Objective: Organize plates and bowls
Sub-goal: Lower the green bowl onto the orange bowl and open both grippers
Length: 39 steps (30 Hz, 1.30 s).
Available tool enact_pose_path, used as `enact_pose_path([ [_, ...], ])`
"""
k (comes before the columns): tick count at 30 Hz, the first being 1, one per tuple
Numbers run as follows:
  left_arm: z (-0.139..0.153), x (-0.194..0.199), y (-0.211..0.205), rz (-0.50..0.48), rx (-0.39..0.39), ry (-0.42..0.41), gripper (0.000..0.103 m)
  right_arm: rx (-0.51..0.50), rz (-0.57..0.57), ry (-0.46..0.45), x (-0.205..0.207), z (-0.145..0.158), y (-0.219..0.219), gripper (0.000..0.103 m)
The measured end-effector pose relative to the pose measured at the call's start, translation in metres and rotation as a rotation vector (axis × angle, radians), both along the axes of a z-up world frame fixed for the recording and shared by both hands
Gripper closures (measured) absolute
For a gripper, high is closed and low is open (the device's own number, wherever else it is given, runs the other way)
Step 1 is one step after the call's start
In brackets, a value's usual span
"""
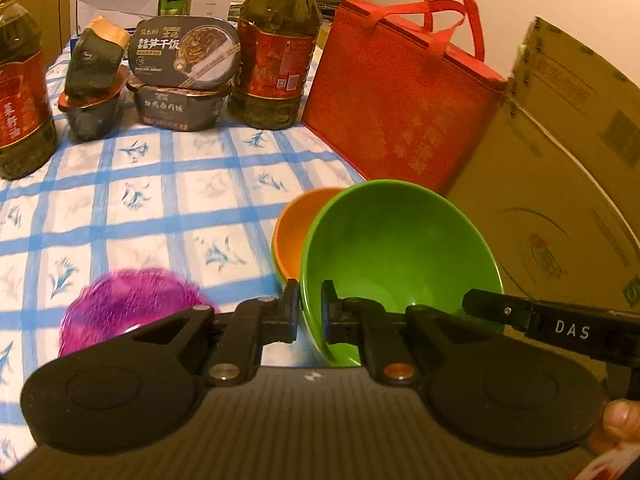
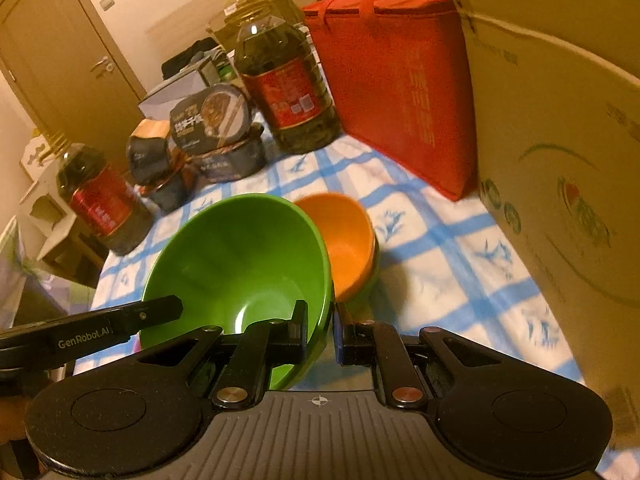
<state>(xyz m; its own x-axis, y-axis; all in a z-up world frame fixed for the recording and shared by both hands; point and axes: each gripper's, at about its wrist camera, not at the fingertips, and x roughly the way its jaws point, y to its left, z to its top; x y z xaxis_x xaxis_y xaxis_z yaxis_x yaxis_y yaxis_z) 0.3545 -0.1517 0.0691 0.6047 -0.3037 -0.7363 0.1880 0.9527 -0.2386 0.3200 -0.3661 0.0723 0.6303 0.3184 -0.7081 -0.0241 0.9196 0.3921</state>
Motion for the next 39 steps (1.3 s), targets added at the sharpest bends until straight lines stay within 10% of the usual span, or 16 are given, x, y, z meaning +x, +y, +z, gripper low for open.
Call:
enact_pose_path([
  [35,-0.069,0.092,-0.007,0.014,-0.006,0.073,0.094,-0.137,0.033,0.052,0.096,-0.064,0.009,0.09],
  [39,-0.069,0.091,-0.004,0.022,-0.018,0.058,0.094,-0.126,0.034,0.04,0.097,-0.066,0.007,0.071],
])
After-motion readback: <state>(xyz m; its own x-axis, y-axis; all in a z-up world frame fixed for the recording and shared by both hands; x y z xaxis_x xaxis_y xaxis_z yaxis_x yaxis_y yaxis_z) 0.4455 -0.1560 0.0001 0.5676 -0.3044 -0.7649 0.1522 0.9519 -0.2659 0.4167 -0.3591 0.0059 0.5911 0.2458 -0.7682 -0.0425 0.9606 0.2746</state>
